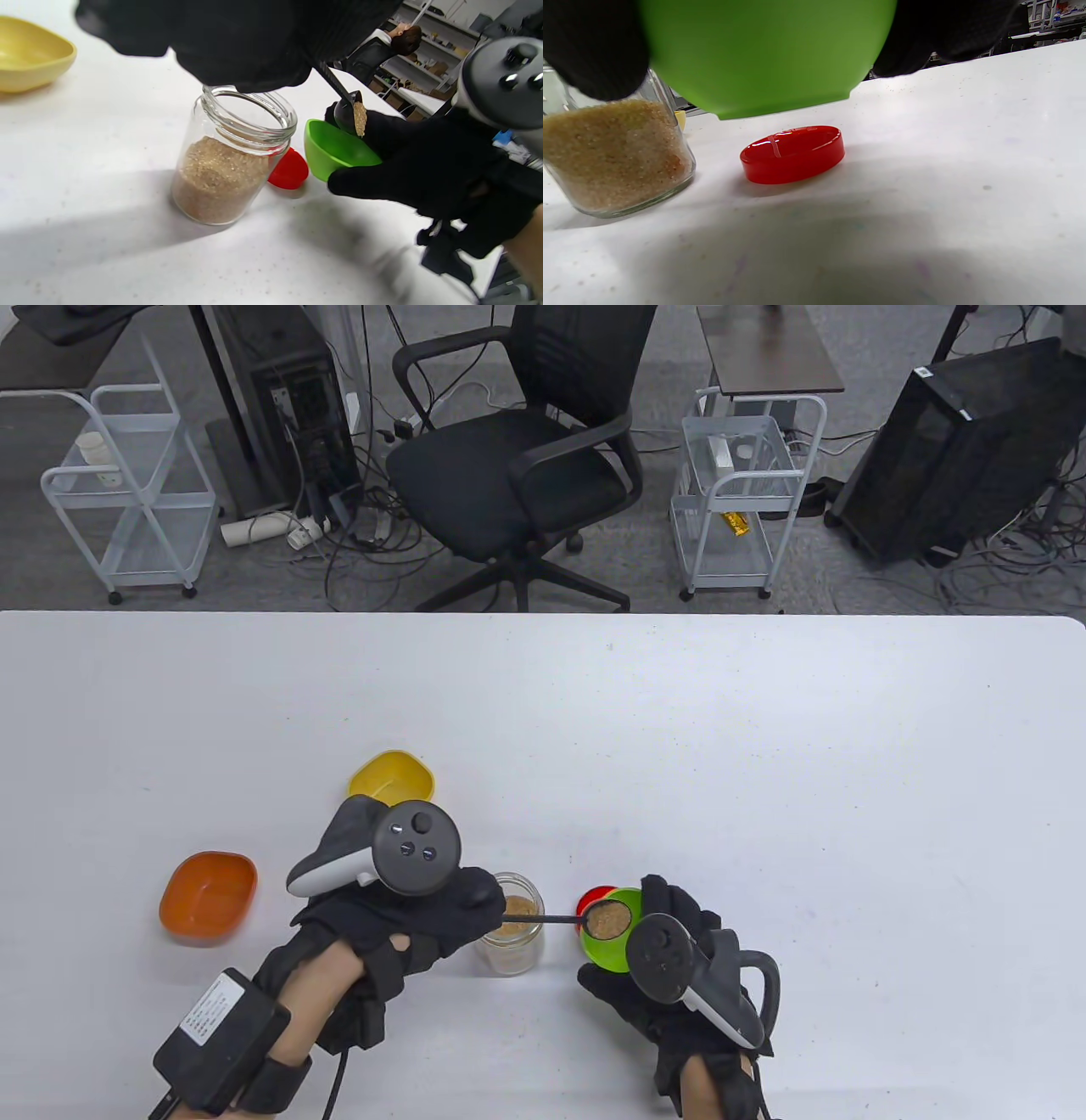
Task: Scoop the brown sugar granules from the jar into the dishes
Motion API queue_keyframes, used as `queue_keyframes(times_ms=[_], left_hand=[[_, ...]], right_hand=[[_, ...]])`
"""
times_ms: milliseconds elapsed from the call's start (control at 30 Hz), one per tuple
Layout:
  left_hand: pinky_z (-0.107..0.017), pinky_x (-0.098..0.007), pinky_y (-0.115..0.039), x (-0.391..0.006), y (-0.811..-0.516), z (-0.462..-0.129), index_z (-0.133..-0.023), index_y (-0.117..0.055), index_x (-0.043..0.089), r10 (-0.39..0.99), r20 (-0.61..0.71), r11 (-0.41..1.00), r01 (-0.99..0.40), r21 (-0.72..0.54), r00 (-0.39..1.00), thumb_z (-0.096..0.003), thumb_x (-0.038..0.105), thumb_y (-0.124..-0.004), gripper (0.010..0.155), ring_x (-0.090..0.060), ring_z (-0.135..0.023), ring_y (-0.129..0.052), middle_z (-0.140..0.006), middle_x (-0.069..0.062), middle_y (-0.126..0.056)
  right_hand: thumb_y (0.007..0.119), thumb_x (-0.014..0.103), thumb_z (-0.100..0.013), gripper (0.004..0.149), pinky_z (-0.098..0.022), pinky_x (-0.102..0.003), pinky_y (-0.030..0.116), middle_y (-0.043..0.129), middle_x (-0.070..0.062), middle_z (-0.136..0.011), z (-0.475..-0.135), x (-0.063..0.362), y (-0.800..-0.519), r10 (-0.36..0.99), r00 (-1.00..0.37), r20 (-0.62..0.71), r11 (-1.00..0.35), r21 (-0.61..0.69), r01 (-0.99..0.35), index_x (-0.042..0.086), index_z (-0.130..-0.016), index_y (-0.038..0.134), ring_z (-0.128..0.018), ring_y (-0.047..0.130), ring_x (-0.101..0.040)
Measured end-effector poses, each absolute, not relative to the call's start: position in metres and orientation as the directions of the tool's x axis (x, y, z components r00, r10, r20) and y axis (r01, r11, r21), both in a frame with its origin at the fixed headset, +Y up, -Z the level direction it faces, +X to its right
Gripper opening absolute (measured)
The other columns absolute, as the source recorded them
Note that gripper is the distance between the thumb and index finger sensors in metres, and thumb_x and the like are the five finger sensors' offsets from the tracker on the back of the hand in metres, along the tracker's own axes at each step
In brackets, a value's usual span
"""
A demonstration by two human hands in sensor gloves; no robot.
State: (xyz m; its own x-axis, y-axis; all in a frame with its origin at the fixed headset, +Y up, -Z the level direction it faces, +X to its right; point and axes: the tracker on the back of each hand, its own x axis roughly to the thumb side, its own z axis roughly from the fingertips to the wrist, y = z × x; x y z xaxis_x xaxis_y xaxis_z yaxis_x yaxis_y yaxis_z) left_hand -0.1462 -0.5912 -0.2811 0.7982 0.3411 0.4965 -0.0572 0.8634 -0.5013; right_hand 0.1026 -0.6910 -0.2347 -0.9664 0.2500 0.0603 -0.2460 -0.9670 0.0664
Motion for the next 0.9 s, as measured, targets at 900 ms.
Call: queue_keyframes(times_ms=[900], left_hand=[[-0.054,-0.043,-0.084,-0.136,-0.618,-0.228,-0.108,-0.066,0.023,-0.171,0.645,0.984,0.093,0.154,0.745,-0.0644,0.040,-0.070,0.047,-0.019,-0.056,-0.097,-0.089,0.001,-0.087]], right_hand=[[0.082,0.073,-0.037,0.114,-0.067,-0.065,0.065,0.056,-0.028,-0.115,-0.235,0.109,-0.693,0.328,-0.943,0.057,-0.944,0.033,-0.327,-0.003,-0.112,0.040,-0.085,0.074,-0.050]])
